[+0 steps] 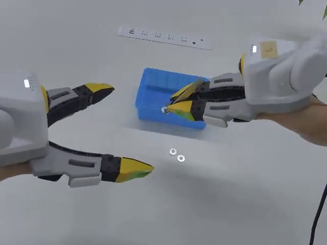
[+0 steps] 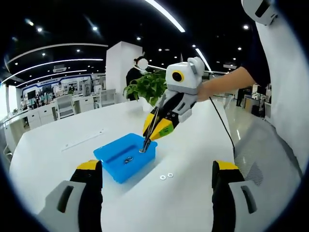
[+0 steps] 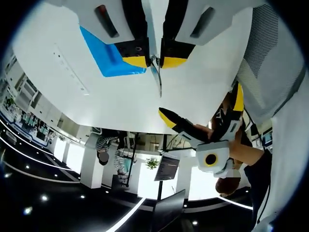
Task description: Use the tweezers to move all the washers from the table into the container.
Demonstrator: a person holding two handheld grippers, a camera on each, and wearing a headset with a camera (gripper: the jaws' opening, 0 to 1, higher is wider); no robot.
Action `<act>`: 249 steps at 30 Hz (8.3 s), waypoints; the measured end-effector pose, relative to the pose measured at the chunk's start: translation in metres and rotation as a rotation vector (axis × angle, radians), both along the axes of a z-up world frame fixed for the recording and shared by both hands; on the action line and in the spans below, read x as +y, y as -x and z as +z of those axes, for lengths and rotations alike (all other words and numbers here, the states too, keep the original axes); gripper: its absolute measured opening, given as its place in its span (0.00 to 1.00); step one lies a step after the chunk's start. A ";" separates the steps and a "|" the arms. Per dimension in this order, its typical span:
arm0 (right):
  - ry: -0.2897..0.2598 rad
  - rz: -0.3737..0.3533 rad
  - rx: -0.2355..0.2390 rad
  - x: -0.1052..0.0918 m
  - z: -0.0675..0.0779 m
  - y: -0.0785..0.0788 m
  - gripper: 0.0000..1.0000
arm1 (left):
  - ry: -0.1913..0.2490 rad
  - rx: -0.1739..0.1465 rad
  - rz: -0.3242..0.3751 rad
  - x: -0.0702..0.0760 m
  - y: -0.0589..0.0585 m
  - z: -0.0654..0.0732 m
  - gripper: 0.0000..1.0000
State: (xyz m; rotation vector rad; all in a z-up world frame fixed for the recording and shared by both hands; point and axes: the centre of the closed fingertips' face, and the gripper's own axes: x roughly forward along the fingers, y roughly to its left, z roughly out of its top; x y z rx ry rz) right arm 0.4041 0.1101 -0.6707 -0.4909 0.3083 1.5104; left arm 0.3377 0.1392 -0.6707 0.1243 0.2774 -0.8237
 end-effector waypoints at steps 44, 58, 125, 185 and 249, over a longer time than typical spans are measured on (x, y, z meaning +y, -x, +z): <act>0.245 -0.058 0.019 0.000 -0.087 -0.071 0.10 | 0.006 0.015 0.112 0.037 0.002 -0.010 1.00; 0.255 -0.019 0.000 0.000 -0.078 -0.062 0.08 | 0.100 -0.028 0.101 0.019 -0.051 0.012 0.95; 0.206 0.028 -0.090 0.015 -0.046 -0.046 0.22 | -0.160 -0.102 -0.286 -0.044 -0.113 0.015 0.05; 0.093 -0.257 0.078 -0.111 -0.087 0.045 1.00 | 0.000 -0.095 -0.287 -0.073 -0.012 -0.004 0.06; 0.058 -0.038 0.243 -0.046 -0.101 0.054 0.38 | -0.053 0.021 -0.372 -0.095 -0.026 -0.033 0.05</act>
